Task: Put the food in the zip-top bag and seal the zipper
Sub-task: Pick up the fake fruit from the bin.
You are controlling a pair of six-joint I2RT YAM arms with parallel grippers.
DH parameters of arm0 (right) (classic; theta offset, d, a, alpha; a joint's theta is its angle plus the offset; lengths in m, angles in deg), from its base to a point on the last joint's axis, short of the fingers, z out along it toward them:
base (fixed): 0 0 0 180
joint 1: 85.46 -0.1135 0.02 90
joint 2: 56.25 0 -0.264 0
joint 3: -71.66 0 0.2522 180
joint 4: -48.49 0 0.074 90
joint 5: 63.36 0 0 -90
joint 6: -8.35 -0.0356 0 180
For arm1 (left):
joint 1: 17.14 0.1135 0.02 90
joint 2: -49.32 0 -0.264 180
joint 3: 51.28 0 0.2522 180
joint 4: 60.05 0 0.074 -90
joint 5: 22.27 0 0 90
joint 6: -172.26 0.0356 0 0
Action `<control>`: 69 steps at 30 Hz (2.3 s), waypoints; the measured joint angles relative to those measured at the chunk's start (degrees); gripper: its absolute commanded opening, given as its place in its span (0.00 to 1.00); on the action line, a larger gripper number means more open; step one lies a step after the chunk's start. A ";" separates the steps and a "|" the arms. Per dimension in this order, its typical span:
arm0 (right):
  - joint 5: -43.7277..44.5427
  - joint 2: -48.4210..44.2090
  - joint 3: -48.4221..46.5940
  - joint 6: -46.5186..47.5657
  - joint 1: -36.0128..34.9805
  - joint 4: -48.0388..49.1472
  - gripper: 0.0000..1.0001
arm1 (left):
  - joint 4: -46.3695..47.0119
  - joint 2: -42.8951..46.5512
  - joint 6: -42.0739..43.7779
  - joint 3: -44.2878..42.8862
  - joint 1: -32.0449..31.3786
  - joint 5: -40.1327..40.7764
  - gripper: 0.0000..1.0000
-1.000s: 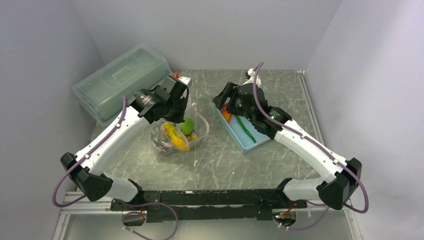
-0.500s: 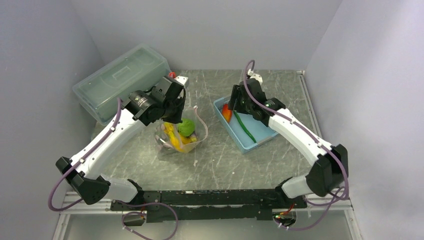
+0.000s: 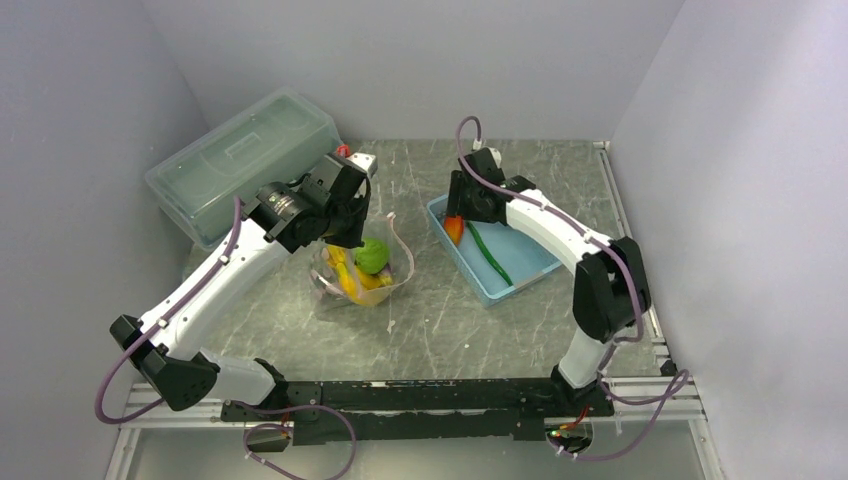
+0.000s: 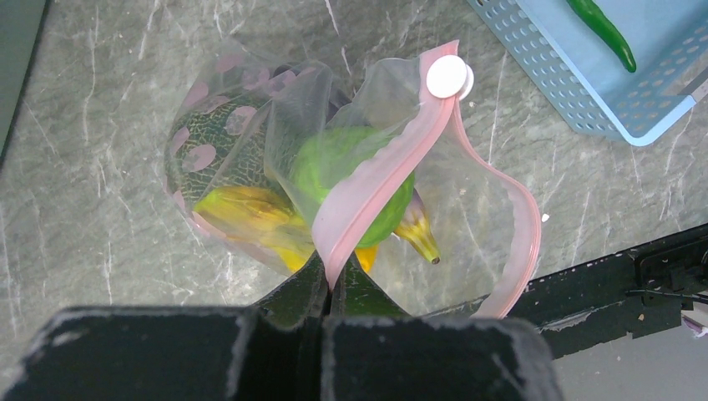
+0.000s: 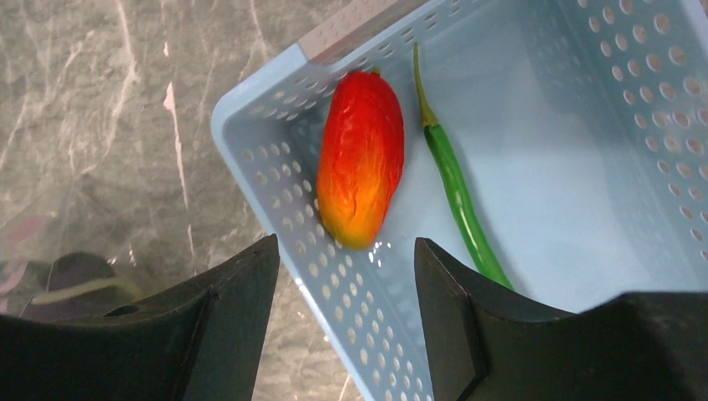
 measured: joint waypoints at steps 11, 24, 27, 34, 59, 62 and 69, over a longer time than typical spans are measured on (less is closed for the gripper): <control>-1.73 9.40 -5.03 0.13 2.12 -0.04 0.64 | -0.02 0.00 0.20 0.00 0.00 0.00 0.00; -4.00 16.04 -8.04 0.09 2.86 0.00 0.64 | -0.09 -0.02 0.39 0.00 0.11 0.04 0.00; -4.57 17.55 -8.52 -0.02 3.02 0.02 0.62 | -0.11 -0.02 0.39 0.00 0.11 0.04 0.00; -5.18 19.28 -8.94 -0.26 3.04 0.17 0.47 | -0.09 -0.02 0.37 0.00 0.15 0.04 0.00; -3.21 3.65 -7.02 -0.07 3.13 0.02 0.17 | 0.44 -0.20 0.31 0.00 0.17 -0.07 0.00; -4.33 0.09 -5.81 0.20 3.10 0.04 0.17 | 0.57 -0.31 0.28 0.00 0.20 -0.22 0.00; -12.72 -9.75 -0.33 0.24 3.08 1.95 0.16 | 1.03 -1.05 0.22 0.00 0.20 -0.42 0.00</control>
